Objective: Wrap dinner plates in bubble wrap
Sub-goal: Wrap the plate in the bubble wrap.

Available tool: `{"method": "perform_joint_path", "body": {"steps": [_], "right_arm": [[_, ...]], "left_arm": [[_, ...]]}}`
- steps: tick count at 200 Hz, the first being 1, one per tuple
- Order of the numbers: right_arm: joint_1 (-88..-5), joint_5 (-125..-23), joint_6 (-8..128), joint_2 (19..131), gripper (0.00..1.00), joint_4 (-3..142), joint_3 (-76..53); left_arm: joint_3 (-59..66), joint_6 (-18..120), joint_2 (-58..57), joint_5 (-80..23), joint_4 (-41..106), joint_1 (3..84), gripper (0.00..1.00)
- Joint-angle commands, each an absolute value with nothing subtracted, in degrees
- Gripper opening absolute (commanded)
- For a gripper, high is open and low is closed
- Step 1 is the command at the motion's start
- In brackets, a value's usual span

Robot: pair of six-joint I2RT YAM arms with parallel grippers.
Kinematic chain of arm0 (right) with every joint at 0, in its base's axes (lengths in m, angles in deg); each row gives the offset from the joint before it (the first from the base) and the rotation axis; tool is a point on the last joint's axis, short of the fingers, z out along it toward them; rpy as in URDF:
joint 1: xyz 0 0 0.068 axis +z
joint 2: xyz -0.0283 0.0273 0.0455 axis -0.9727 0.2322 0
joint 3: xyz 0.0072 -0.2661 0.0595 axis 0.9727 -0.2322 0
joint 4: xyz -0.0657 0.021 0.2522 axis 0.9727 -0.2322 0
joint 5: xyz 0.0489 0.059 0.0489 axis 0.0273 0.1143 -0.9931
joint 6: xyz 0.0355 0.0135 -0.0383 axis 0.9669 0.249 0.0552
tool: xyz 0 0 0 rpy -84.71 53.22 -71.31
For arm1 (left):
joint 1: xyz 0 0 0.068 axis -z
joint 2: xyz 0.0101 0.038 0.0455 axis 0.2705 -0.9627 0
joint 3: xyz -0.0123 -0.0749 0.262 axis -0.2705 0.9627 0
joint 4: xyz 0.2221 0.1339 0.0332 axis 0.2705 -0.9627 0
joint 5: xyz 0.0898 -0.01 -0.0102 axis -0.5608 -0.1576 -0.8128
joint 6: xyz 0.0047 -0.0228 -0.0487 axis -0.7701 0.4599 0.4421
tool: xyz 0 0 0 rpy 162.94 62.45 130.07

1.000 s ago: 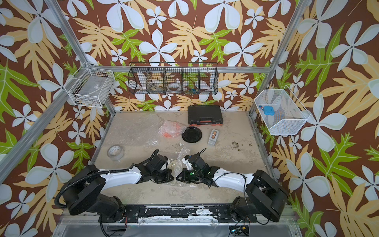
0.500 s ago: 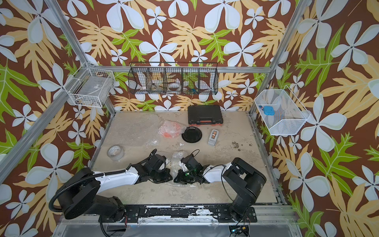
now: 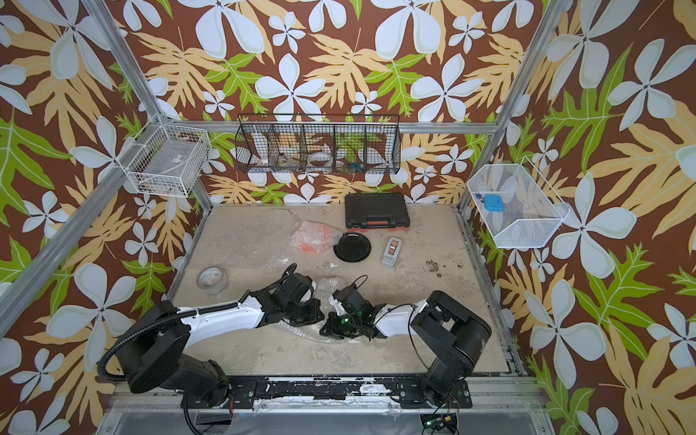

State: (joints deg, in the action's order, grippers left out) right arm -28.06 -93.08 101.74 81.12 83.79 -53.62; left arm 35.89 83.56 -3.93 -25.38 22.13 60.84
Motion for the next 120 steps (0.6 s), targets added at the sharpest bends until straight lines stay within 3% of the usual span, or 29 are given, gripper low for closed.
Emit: {"method": "perform_joint_path", "body": {"steps": [1, 31, 61, 73, 105, 120], "right_arm": [[-28.06, -91.37, 100.86, 79.58, 0.01, 79.80, -53.73], [-28.05, -90.87, 98.51, 74.21, 0.23, 73.88, -52.13], [-29.73, -88.59, 96.51, 68.43, 0.28, 67.48, -51.35], [-30.88, -88.51, 96.33, 67.99, 0.25, 67.33, -52.37], [-31.58, -91.52, 95.79, 72.29, 0.03, 70.65, -54.11], [-31.64, -92.33, 95.91, 74.35, 0.00, 72.35, -54.44]], "left_arm": [[36.87, 83.15, -5.60, -28.63, 20.82, 60.81, 0.00], [36.89, 81.56, -6.86, -31.29, 18.72, 60.83, 0.00], [37.55, 81.29, -6.82, -31.52, 18.53, 60.87, 0.00], [37.67, 81.27, -6.73, -31.48, 18.61, 60.87, 0.00], [37.01, 81.17, -6.18, -31.10, 18.40, 60.83, 0.00], [35.97, 81.02, -5.31, -30.79, 17.98, 60.87, 0.00]]}}
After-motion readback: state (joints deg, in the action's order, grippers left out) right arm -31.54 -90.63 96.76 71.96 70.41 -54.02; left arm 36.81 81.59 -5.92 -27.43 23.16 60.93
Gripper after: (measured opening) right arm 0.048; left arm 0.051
